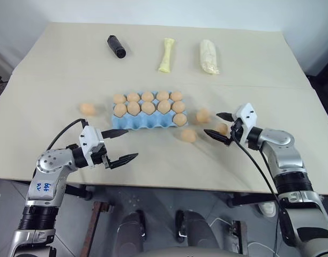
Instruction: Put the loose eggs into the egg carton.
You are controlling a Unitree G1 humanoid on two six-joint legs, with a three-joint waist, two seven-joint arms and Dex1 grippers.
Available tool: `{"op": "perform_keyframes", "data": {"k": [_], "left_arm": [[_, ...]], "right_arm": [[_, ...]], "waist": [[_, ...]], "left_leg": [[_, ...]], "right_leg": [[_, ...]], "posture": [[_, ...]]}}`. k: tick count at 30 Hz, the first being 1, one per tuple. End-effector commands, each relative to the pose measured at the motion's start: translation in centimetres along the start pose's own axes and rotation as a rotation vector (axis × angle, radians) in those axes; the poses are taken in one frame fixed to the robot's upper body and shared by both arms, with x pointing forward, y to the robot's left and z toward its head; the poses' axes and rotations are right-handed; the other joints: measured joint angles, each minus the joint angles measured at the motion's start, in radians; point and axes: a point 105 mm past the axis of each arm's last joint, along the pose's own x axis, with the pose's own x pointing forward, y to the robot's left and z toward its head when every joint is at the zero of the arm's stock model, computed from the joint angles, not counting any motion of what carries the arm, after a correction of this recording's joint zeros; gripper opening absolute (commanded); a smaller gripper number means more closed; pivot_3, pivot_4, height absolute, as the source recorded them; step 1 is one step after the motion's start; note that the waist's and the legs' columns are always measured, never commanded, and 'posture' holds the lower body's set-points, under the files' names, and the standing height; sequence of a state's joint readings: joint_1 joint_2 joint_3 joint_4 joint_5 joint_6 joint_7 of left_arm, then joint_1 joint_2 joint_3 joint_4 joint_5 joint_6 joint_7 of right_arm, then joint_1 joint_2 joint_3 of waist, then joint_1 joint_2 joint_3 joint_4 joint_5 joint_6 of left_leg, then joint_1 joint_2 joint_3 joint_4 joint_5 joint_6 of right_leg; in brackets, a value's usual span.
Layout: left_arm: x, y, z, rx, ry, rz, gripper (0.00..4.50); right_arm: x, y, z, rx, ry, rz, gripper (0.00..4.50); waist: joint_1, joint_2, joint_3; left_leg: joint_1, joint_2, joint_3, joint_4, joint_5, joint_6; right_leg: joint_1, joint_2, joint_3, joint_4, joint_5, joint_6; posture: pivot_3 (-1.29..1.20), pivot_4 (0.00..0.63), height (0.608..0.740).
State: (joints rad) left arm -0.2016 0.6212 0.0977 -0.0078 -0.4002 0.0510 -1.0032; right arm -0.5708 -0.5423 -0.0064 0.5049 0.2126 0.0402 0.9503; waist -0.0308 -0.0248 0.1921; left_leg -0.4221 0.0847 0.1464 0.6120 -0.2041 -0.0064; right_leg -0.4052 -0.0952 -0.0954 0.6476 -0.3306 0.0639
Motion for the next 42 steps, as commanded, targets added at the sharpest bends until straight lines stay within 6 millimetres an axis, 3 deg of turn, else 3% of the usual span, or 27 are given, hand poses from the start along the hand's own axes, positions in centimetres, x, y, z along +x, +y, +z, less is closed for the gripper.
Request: {"op": "perform_keyframes", "data": {"k": [1,3,9,14,17,20,26,33,36,39,42], "left_arm": [[-0.4,0.2,1.5,0.060,-0.030,0.025,4.50],[-0.6,0.4,1.5,0.062,-0.028,0.040,4.50],[-1.3,0.6,1.4,0.060,-0.019,0.067,4.50],[-2.4,1.4,1.3,0.044,-0.016,0.128,4.50],[-3.7,2.6,0.9,0.011,-0.023,0.218,4.50],[-4.6,3.1,0.5,-0.010,-0.017,0.262,4.50],[-5.5,3.2,0.0,-0.022,-0.006,0.321,4.50],[-5.6,2.3,-0.2,-0.032,-0.013,0.347,4.50],[-5.6,2.1,-0.1,-0.032,-0.019,0.357,4.50],[-5.5,2.0,0.0,-0.034,-0.023,0.357,4.50],[-5.3,1.9,0.1,-0.036,-0.026,0.354,4.50]], "right_arm": [[0.0,-0.2,0.6,-0.034,-0.026,0.012,3.29],[-0.2,-0.2,0.5,-0.036,-0.020,0.015,2.64],[-1.7,-0.4,2.1,-0.057,-0.069,0.027,2.64],[-2.6,1.1,6.4,-0.075,-0.159,0.119,2.64],[0.0,4.1,9.8,-0.076,-0.260,0.220,2.64],[2.8,6.6,11.6,-0.079,-0.299,0.279,2.64],[8.9,10.2,13.1,-0.074,-0.311,0.321,2.64],[14.0,11.3,13.3,-0.024,-0.292,0.318,2.64],[14.3,11.5,13.2,-0.029,-0.301,0.332,3.30],[13.6,11.4,13.2,-0.041,-0.317,0.348,4.32],[11.9,10.6,12.9,-0.057,-0.328,0.345,4.47]], "waist": [[0.003,0.000,0.000],[0.002,0.000,0.000],[0.000,0.000,0.000],[-0.002,0.000,0.000],[-0.013,0.000,0.000],[-0.024,0.000,0.000],[-0.025,0.000,0.000],[-0.028,0.000,0.000],[-0.028,0.000,0.000],[-0.027,0.000,0.000],[-0.026,0.000,0.000]], "left_leg": [[0.000,0.000,0.000,0.000,0.000,0.000],[0.000,0.000,0.000,0.000,0.000,0.001],[0.000,-0.001,0.003,0.000,0.000,0.001],[0.000,0.000,0.004,-0.001,0.000,0.001],[0.000,0.001,0.004,0.000,0.000,0.001],[0.000,0.002,0.004,0.000,0.000,-0.002],[-0.001,0.001,0.004,0.000,0.000,-0.004],[-0.001,0.001,0.005,-0.001,0.001,-0.002],[-0.001,0.001,0.005,-0.001,0.001,-0.002],[-0.002,0.001,0.004,-0.001,0.000,-0.004],[-0.002,0.001,0.004,-0.001,-0.001,-0.005]], "right_leg": [[0.000,0.000,0.000,0.000,0.000,0.000],[0.000,-0.001,0.001,0.001,0.001,0.001],[-0.002,-0.001,0.004,0.000,0.002,0.003],[-0.004,-0.001,0.006,0.001,0.002,0.003],[-0.004,-0.001,0.006,0.001,0.003,0.002],[-0.005,0.000,0.006,0.004,0.003,0.000],[-0.007,-0.002,0.006,0.005,0.004,-0.001],[-0.007,-0.002,0.006,0.005,0.004,-0.001],[-0.007,-0.002,0.007,0.005,0.004,-0.001],[-0.007,-0.002,0.013,0.005,0.004,-0.001],[-0.007,-0.002,0.014,0.005,0.004,-0.001]], "posture": [[0.00,0.150,0.740],[0.00,0.150,0.740],[0.00,0.150,0.740],[0.00,0.150,0.740],[0.00,0.150,0.740],[0.00,0.150,0.740],[0.00,0.150,0.740],[0.00,0.150,0.740],[0.00,0.150,0.740],[0.00,0.150,0.740],[0.00,0.150,0.740]]}}
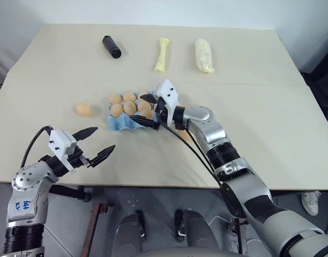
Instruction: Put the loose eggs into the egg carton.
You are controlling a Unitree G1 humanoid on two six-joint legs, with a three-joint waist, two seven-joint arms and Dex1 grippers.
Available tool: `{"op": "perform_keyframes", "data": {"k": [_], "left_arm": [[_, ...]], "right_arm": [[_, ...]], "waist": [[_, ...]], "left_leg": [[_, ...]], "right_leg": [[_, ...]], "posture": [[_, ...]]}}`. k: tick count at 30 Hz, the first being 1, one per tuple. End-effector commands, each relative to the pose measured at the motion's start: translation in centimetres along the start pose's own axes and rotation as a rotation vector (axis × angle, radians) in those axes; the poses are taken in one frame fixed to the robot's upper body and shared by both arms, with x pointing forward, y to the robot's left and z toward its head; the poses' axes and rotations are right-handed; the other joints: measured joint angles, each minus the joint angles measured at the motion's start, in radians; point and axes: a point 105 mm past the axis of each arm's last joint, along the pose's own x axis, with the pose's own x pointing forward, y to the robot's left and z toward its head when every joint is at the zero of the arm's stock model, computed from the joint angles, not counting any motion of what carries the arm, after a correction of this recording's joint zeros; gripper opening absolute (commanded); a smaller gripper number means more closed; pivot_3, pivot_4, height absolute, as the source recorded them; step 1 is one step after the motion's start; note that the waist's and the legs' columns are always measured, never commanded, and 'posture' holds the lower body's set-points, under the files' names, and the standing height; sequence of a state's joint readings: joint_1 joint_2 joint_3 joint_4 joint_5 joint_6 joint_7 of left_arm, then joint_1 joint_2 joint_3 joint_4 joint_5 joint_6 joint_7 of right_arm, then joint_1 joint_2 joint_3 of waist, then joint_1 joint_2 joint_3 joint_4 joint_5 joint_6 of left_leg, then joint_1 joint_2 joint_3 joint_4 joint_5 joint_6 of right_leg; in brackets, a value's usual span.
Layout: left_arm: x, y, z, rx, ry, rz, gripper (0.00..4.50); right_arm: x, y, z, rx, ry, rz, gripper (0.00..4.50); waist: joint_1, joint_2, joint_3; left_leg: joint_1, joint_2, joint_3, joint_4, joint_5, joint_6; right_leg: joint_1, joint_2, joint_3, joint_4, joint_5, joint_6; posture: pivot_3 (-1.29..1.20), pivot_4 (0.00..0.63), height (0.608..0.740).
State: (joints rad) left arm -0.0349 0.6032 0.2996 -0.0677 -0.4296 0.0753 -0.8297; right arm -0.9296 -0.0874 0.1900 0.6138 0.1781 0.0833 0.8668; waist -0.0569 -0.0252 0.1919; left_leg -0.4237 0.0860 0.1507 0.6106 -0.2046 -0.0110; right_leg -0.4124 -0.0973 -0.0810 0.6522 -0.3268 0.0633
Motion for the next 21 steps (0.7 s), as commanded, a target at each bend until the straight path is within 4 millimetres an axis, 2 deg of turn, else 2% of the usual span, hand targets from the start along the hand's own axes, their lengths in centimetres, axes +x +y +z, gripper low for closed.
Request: {"op": "perform_keyframes", "data": {"k": [1,6,9,11,13,15,21], "left_arm": [[0.0,0.0,1.1,0.015,-0.040,0.003,4.50],[1.5,-0.6,1.6,0.018,-0.062,-0.056,4.50],[2.5,-0.8,1.9,0.019,-0.078,-0.090,4.50],[2.9,-0.6,1.9,0.016,-0.081,-0.097,4.50],[3.0,-0.3,1.9,0.014,-0.079,-0.098,4.50],[2.9,-0.1,1.7,0.008,-0.075,-0.099,4.50],[1.6,0.8,0.7,-0.001,-0.036,-0.068,4.50]], "right_arm": [[-2.4,-0.3,1.8,-0.061,-0.060,0.000,4.47],[-8.3,0.2,2.4,-0.110,-0.068,-0.046,4.47],[-12.3,0.4,1.5,-0.103,-0.015,-0.116,4.47],[-14.0,0.5,0.9,-0.090,0.021,-0.149,4.47],[-14.2,0.6,0.7,-0.089,0.041,-0.150,4.47],[-13.5,0.7,0.8,-0.092,0.049,-0.130,4.47],[-8.3,0.6,1.4,-0.122,0.074,-0.051,4.47]], "waist": [[0.001,0.000,0.000],[0.006,0.000,0.000],[0.012,0.000,0.000],[0.012,0.000,0.000],[0.000,0.000,0.000],[-0.006,0.000,0.000],[-0.019,0.000,0.000]], "left_leg": [[0.000,0.000,0.000,0.000,0.000,0.000],[0.000,0.000,0.000,-0.001,-0.001,-0.001],[0.000,0.000,0.000,-0.001,-0.001,-0.001],[0.000,0.000,0.000,0.000,-0.001,-0.001],[0.000,0.000,0.001,0.000,-0.001,-0.001],[0.002,0.002,0.003,0.000,-0.001,-0.001],[0.002,0.003,0.003,0.000,0.000,-0.002]], "right_leg": [[0.000,0.000,0.000,0.000,0.000,0.000],[0.000,0.000,0.000,-0.001,0.000,0.000],[0.000,0.000,0.000,-0.002,0.000,0.000],[0.001,0.000,0.001,-0.003,0.000,0.000],[0.001,0.001,0.001,-0.003,0.000,0.000],[0.000,0.003,0.000,-0.003,0.001,-0.001],[-0.001,0.005,0.000,-0.001,0.001,-0.002]], "posture": [[0.00,0.150,0.740],[0.00,0.150,0.740],[0.00,0.150,0.740],[0.00,0.150,0.740],[0.00,0.150,0.740],[0.00,0.150,0.740],[0.00,0.150,0.740]]}}
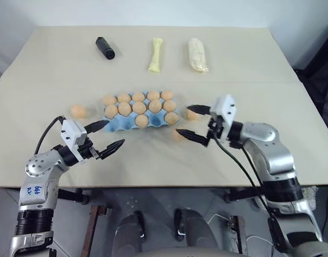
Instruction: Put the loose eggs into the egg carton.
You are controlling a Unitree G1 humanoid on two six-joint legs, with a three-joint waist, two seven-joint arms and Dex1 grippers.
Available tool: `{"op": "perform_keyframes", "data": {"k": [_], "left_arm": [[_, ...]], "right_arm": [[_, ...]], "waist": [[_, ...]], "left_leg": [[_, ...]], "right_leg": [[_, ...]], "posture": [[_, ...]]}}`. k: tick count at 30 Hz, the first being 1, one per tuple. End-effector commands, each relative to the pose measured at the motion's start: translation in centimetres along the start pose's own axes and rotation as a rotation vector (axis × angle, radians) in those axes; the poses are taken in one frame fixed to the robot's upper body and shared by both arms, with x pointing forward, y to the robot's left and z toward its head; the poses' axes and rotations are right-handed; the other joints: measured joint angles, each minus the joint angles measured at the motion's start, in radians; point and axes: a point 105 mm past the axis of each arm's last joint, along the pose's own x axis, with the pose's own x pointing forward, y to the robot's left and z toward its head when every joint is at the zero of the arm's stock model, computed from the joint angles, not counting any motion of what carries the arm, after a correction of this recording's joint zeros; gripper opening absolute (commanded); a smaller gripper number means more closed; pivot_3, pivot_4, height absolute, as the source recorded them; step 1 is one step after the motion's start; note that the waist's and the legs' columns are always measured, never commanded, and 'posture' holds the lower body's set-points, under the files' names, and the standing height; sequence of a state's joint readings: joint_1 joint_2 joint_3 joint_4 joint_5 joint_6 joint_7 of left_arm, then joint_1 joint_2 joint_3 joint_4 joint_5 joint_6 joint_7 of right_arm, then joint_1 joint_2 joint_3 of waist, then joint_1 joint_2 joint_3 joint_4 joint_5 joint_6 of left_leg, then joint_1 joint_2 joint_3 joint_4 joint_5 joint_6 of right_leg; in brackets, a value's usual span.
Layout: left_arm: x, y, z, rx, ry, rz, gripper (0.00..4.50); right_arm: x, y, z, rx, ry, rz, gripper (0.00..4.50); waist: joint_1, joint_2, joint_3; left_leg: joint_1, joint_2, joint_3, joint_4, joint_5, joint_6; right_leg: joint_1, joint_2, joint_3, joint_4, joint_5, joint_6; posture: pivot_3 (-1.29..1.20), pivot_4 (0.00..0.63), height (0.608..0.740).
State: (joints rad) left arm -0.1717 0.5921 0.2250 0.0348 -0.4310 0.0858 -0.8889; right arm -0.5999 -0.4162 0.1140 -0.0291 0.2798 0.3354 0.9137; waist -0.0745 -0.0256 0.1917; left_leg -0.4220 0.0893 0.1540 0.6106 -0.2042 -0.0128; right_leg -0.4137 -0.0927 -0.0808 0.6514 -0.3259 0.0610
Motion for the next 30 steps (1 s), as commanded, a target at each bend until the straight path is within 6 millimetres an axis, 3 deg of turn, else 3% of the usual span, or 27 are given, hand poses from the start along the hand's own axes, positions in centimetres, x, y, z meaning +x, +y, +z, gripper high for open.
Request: {"op": "perform_keyframes", "data": {"k": [1,5,10,17,23,26,30], "left_arm": [[-1.5,0.8,0.2,0.030,0.007,0.038,4.50],[-2.8,1.0,-0.1,0.032,0.025,0.078,4.50],[-4.1,0.6,0.0,0.036,0.025,0.125,4.50],[-4.4,-0.1,0.5,0.043,0.010,0.150,4.50],[-4.2,-0.3,0.6,0.042,0.004,0.153,4.50],[-4.1,-0.3,0.7,0.044,0.000,0.150,4.50],[-4.0,-0.3,0.8,0.045,-0.002,0.148,4.50]], "right_arm": [[2.7,0.1,0.5,-0.027,0.018,0.032,4.47],[6.4,0.6,0.6,-0.026,0.071,0.082,4.47],[10.6,2.7,0.8,-0.039,0.103,0.179,4.47],[11.4,3.1,-0.7,-0.034,0.143,0.184,4.47],[11.2,1.9,-1.8,-0.032,0.172,0.147,4.47],[11.2,1.7,-1.9,-0.033,0.173,0.147,3.87],[11.3,1.9,-2.2,-0.033,0.176,0.155,2.51]], "waist": [[-0.004,0.000,0.000],[-0.004,0.000,0.000],[-0.009,0.000,0.000],[-0.003,0.000,0.000],[-0.011,-0.001,0.000],[-0.011,-0.001,0.000],[-0.010,-0.001,0.000]], "left_leg": [[0.000,0.000,0.000,0.000,0.000,0.000],[-0.001,-0.001,0.000,0.000,0.000,0.002],[-0.002,0.000,0.000,-0.001,0.001,0.004],[-0.003,-0.001,0.000,-0.001,-0.002,0.000],[-0.002,-0.001,0.000,-0.004,-0.002,0.000],[-0.002,-0.001,0.001,-0.005,-0.001,0.000],[-0.002,-0.001,0.001,-0.005,-0.001,0.000]], "right_leg": [[0.000,0.000,0.000,0.000,0.000,0.000],[0.000,-0.002,0.001,-0.001,0.000,0.000],[-0.001,-0.002,0.002,0.000,0.000,0.000],[-0.001,-0.003,0.001,-0.003,0.000,0.001],[-0.001,-0.003,0.001,-0.004,0.001,0.001],[-0.002,-0.002,0.001,-0.004,0.001,0.001],[-0.002,-0.002,0.001,-0.004,0.001,0.001]], "posture": [[0.00,0.150,0.740],[0.00,0.150,0.740],[0.00,0.150,0.740],[0.00,0.150,0.740],[0.00,0.150,0.740],[0.00,0.150,0.740],[0.00,0.150,0.740]]}}
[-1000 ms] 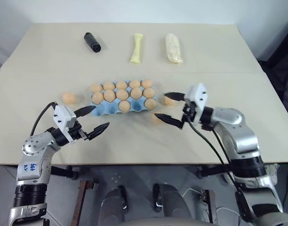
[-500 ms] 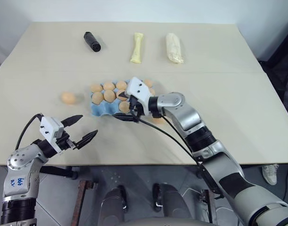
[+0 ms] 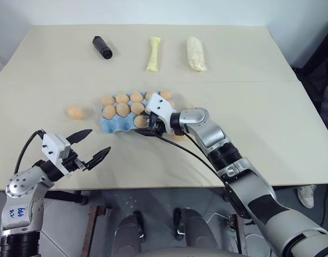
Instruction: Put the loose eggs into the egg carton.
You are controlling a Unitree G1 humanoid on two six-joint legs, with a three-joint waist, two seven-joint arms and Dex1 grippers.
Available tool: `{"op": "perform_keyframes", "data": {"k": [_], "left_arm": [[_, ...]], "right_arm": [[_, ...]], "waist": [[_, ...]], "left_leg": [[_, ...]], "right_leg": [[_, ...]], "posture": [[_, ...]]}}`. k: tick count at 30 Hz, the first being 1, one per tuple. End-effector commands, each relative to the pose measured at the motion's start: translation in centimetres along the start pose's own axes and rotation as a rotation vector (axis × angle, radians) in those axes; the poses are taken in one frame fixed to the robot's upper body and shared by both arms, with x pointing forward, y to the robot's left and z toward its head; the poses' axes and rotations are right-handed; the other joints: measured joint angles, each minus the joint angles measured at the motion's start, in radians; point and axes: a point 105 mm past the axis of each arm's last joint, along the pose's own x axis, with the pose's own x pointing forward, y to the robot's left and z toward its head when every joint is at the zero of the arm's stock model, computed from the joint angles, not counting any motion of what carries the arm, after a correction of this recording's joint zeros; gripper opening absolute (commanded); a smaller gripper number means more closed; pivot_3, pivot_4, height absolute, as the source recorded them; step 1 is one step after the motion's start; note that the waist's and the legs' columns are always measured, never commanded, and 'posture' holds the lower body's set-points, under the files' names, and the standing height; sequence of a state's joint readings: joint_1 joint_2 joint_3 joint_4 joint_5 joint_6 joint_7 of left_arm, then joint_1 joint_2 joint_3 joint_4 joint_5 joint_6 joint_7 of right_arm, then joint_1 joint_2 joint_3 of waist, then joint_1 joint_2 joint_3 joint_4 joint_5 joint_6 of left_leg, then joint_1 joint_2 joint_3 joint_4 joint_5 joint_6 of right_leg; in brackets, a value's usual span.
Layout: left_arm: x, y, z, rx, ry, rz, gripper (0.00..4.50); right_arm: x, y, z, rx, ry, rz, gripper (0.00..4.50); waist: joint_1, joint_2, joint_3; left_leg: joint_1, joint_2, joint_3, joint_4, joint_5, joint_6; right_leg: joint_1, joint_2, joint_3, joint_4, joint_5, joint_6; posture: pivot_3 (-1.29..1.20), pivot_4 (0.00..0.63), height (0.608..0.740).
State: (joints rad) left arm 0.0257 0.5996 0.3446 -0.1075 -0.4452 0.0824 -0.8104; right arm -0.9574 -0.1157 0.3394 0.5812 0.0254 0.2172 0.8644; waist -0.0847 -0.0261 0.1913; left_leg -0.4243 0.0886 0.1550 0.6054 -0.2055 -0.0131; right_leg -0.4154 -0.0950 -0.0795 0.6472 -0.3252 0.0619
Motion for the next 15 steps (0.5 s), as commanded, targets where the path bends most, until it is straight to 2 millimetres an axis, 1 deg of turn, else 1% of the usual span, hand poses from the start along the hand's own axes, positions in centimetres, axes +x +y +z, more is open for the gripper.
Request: {"op": "perform_keyframes", "data": {"k": [1,3,7,9,12,15], "left_arm": [[0.0,0.0,1.1,0.022,-0.041,0.000,4.50],[0.1,0.0,1.1,0.022,-0.042,-0.001,4.50],[0.2,-0.1,1.1,0.020,-0.044,-0.002,4.50],[0.2,-0.1,1.1,0.020,-0.044,-0.004,4.50],[0.3,-0.1,1.1,0.020,-0.046,-0.005,4.50],[0.4,0.0,1.1,0.019,-0.047,-0.007,4.50]], "right_arm": [[0.1,0.0,0.7,-0.011,-0.030,0.008,2.14],[0.2,0.3,1.0,-0.010,-0.045,0.020,1.51],[0.0,0.4,2.2,-0.017,-0.098,0.026,1.51],[-0.4,0.4,3.2,-0.027,-0.144,0.036,1.51],[-1.7,0.2,4.3,-0.024,-0.199,0.046,1.51],[-3.5,-0.2,4.2,-0.026,-0.208,0.037,1.51]], "waist": [[0.000,0.000,0.000],[0.000,0.000,0.000],[0.000,0.000,0.000],[0.000,0.000,0.000],[0.000,0.000,0.000],[0.003,0.000,0.000]], "left_leg": [[0.000,0.000,0.000,0.000,0.000,0.000],[0.000,0.000,0.000,0.000,0.000,0.000],[0.000,0.000,0.000,0.000,0.000,0.000],[0.000,0.000,0.000,-0.001,0.000,0.000],[0.000,0.000,0.000,-0.001,0.000,0.000],[0.000,0.000,0.000,-0.001,0.000,0.000]], "right_leg": [[0.000,0.000,0.000,0.000,0.000,0.000],[0.000,0.000,0.000,0.000,0.000,0.000],[0.000,0.000,0.000,0.000,0.000,0.000],[0.000,0.000,0.000,0.000,0.000,0.000],[0.000,0.000,0.000,-0.001,0.000,0.000],[0.000,0.000,0.000,-0.001,0.000,0.000]], "posture": [[0.00,0.150,0.740],[0.00,0.150,0.740],[0.00,0.150,0.740],[0.00,0.150,0.740],[0.00,0.150,0.740],[0.00,0.150,0.740]]}}
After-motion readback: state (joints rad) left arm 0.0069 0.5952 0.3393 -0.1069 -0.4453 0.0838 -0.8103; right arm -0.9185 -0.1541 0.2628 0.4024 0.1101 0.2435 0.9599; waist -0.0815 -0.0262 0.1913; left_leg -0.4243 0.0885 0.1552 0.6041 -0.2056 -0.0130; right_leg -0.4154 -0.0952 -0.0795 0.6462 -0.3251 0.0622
